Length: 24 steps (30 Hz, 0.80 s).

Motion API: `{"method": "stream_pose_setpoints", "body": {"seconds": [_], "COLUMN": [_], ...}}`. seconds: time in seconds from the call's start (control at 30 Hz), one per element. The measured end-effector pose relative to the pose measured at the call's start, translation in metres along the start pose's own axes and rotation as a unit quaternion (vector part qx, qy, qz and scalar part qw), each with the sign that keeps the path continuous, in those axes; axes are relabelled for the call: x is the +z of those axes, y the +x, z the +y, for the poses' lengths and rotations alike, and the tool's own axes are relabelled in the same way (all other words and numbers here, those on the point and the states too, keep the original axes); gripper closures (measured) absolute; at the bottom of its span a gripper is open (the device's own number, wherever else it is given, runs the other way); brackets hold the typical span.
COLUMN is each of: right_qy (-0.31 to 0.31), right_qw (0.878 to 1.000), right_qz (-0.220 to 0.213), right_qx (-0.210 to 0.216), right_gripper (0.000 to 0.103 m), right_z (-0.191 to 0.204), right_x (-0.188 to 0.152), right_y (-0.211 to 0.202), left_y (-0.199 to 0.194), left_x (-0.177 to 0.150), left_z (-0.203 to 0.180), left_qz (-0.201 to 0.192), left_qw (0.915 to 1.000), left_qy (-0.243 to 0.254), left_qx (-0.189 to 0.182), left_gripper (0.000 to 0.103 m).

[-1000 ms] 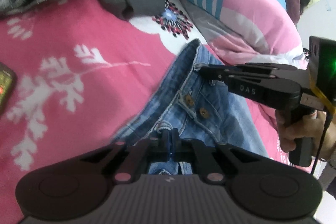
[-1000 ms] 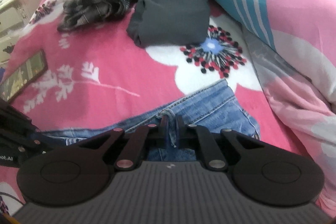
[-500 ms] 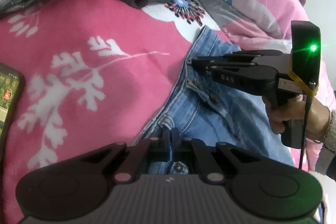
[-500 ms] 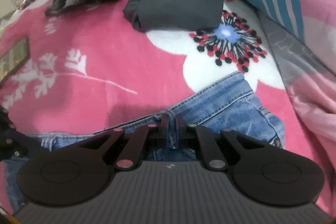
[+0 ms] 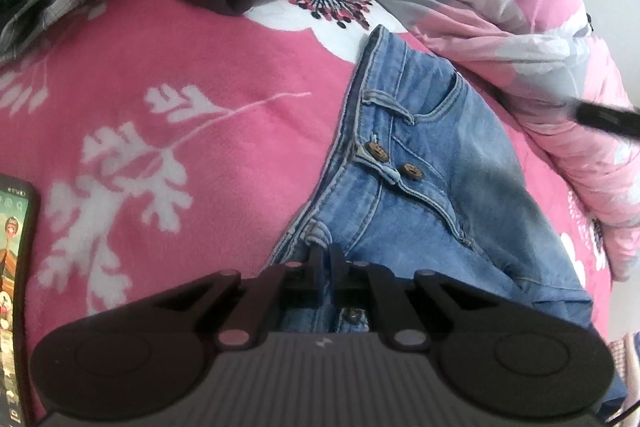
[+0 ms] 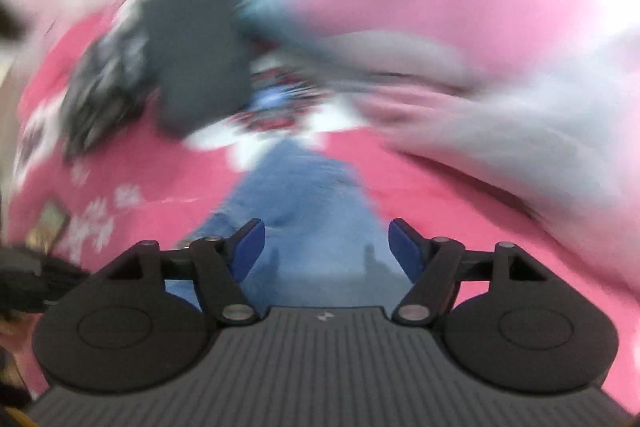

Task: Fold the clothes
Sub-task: 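Open both grippers and lay the jeans flat on the bedspread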

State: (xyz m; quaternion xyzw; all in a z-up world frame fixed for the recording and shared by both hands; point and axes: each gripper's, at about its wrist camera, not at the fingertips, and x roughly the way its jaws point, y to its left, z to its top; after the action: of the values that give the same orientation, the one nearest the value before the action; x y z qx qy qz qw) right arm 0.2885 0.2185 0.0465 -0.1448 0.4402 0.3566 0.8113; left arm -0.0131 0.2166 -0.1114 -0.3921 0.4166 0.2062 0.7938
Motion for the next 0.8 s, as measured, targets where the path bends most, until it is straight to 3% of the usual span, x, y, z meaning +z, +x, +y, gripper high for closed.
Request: {"method": "stream_pose_setpoints", "body": {"seconds": [0.1,0.13,0.2,0.3,0.37,0.5,0.63,0.8], "right_qy": [0.120,0.161,0.242,0.335,0.369,0.412,0.372,0.336], "right_qw": [0.991,0.984,0.964,0.931,0.916,0.894,0.905,0.923], "right_qz": [-0.028,-0.031,-0.036,-0.027,-0.022,-0.005,0.023,0.034], "right_qx": [-0.060,-0.075,-0.106,-0.138,-0.156,-0.175,-0.205,-0.186], "right_gripper": [0.032,0.032,0.032,0.032,0.032,0.032,0.032,0.028], "right_z": [-0.023,-0.031,-0.049,-0.053,-0.044,-0.018,-0.014,-0.043], "right_x": [0.000,-0.016,-0.050,-0.107,-0.136,-0.173,-0.201,-0.220], "right_y": [-0.045,-0.059,-0.088,-0.126,-0.149,-0.178,-0.185,-0.174], "left_y": [-0.001,-0.002,-0.004,-0.009,-0.014,-0.023,-0.033,-0.024], "left_x": [0.000,0.001,0.001,0.000,-0.004,-0.010,-0.018,-0.033], "left_z": [-0.003,-0.004,-0.010,-0.022,-0.031,-0.045,-0.068,-0.114], "left_qz": [-0.003,-0.004,-0.007,-0.014,-0.028,-0.045,-0.065,-0.052], "left_qw": [1.0000,1.0000,0.9998,0.9988,0.9970,0.9937,0.9887,0.9831], "left_qy": [0.004,0.007,0.018,0.045,0.065,0.083,0.114,0.173], "left_qx": [0.003,0.005,0.008,0.015,0.031,0.059,0.073,0.030], "left_gripper": [0.095,0.095,0.090,0.074,0.066,0.065,0.066,0.066]}}
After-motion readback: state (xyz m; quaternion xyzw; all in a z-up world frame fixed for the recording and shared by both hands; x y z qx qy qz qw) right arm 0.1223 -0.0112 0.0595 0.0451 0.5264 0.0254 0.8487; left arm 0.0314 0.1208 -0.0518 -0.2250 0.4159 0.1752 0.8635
